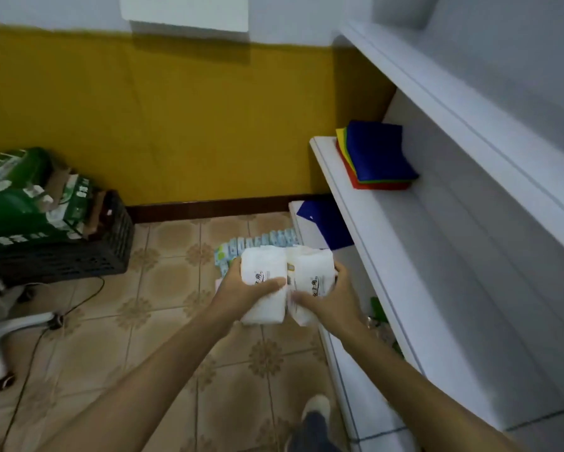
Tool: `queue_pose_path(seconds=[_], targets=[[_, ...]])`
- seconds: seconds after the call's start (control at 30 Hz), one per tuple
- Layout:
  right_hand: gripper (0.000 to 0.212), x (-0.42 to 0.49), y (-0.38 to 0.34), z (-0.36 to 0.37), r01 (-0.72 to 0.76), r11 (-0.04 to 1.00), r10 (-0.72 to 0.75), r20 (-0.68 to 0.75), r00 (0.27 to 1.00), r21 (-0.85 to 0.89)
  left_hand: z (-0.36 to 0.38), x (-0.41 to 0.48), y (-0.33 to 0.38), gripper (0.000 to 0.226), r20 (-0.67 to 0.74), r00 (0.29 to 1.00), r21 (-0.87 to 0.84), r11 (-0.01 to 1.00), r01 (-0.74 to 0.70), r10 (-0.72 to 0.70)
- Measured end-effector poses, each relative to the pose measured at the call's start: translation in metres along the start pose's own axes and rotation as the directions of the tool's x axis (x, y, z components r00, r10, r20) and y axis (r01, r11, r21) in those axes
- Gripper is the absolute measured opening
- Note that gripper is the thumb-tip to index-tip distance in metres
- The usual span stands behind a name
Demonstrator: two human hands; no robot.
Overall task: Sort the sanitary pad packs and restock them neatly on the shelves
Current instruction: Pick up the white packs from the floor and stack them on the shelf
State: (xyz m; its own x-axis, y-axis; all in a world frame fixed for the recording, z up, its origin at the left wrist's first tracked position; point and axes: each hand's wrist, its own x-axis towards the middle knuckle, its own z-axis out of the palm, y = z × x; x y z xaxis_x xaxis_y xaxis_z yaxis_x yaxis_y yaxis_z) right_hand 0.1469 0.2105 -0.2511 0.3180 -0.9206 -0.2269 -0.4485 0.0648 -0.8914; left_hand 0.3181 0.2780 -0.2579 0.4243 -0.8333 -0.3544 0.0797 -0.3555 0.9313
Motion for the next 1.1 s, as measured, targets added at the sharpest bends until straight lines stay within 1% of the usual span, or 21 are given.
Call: queue_pose_path(seconds=[0.03,0.13,0.2,0.27,0.37,0.43,0.47,0.53,0.57,0.6,0.67,0.7,0.73,0.83,0.9,0.93,0.97,1.03,1.07,1.1], targets=[[0.082,0.010,0.016,-0.003,-0.053,0.999,0.053,-0.010,0.999,-0.001,0.011,0.013,-0.011,0.081,-0.018,0.999,0.012,0.999,0.051,-0.051],[0.070,0.053,0.062,-0.011,-0.219,0.975,0.220,-0.021,0.975,0.042,0.039,0.057,-0.034,0.066,-0.094,0.986,0.006,0.990,0.141,-0.140],[0.061,0.083,0.093,-0.015,-0.317,0.948,0.318,-0.008,0.948,0.009,0.054,0.090,-0.053,0.063,-0.150,0.968,-0.004,0.979,0.205,-0.203],[0.054,0.109,0.123,-0.018,-0.425,0.905,0.425,0.004,0.905,-0.036,0.065,0.122,-0.077,0.058,-0.193,0.947,0.007,0.965,0.262,-0.256],[0.054,0.145,0.173,-0.020,-0.505,0.858,0.504,-0.037,0.863,-0.090,0.078,0.163,-0.125,0.051,-0.264,0.911,0.041,0.940,0.337,-0.315],[0.053,0.164,0.207,-0.019,-0.549,0.821,0.551,-0.033,0.834,-0.155,0.086,0.185,-0.161,0.057,-0.307,0.886,0.077,0.919,0.386,-0.347],[0.059,0.170,0.222,-0.017,-0.552,0.808,0.564,-0.004,0.826,-0.208,0.089,0.194,-0.178,0.062,-0.312,0.876,0.068,0.911,0.407,-0.368],[0.092,0.192,0.272,-0.001,-0.573,0.758,0.607,0.017,0.794,-0.311,0.097,0.224,-0.229,0.074,-0.298,0.843,0.028,0.878,0.478,-0.449],[0.102,0.204,0.300,0.010,-0.590,0.729,0.635,0.022,0.772,-0.348,0.099,0.240,-0.257,0.080,-0.289,0.825,0.023,0.858,0.513,-0.485],[0.098,0.214,0.326,0.021,-0.600,0.707,0.658,0.036,0.752,-0.374,0.103,0.257,-0.285,0.083,-0.287,0.806,0.024,0.837,0.546,-0.518],[0.072,0.239,0.370,0.048,-0.593,0.668,0.679,0.041,0.733,-0.449,0.113,0.289,-0.336,0.080,-0.269,0.778,0.047,0.800,0.599,-0.567],[0.066,0.254,0.390,0.063,-0.578,0.656,0.673,0.028,0.739,-0.485,0.119,0.304,-0.363,0.076,-0.264,0.764,0.072,0.778,0.624,-0.589],[0.064,0.270,0.412,0.078,-0.558,0.651,0.657,0.016,0.753,-0.514,0.126,0.320,-0.388,0.070,-0.255,0.753,0.107,0.756,0.646,-0.607],[0.070,0.317,0.498,0.129,-0.493,0.645,0.593,-0.024,0.805,-0.584,0.155,0.371,-0.471,0.064,-0.210,0.764,0.188,0.742,0.644,-0.610],[0.075,0.343,0.550,0.156,-0.428,0.642,0.539,-0.023,0.842,-0.636,0.175,0.401,-0.522,0.064,-0.171,0.781,0.212,0.751,0.625,-0.601],[0.078,0.357,0.571,0.166,-0.394,0.638,0.513,-0.016,0.858,-0.661,0.186,0.418,-0.542,0.061,-0.143,0.773,0.214,0.744,0.633,-0.617],[0.080,0.371,0.592,0.174,-0.361,0.637,0.486,-0.008,0.874,-0.681,0.199,0.435,-0.560,0.057,-0.123,0.760,0.187,0.737,0.650,-0.639],[0.082,0.392,0.623,0.183,-0.312,0.650,0.436,0.004,0.900,-0.693,0.221,0.464,-0.589,0.047,-0.100,0.730,0.063,0.728,0.682,-0.676],[0.081,0.398,0.634,0.185,-0.279,0.658,0.407,0.018,0.913,-0.700,0.231,0.475,-0.600,0.045,-0.100,0.727,0.034,0.727,0.685,-0.680],[0.078,0.401,0.641,0.187,-0.219,0.661,0.354,0.041,0.934,-0.718,0.237,0.482,-0.608,0.043,-0.114,0.728,0.044,0.729,0.684,-0.676]])
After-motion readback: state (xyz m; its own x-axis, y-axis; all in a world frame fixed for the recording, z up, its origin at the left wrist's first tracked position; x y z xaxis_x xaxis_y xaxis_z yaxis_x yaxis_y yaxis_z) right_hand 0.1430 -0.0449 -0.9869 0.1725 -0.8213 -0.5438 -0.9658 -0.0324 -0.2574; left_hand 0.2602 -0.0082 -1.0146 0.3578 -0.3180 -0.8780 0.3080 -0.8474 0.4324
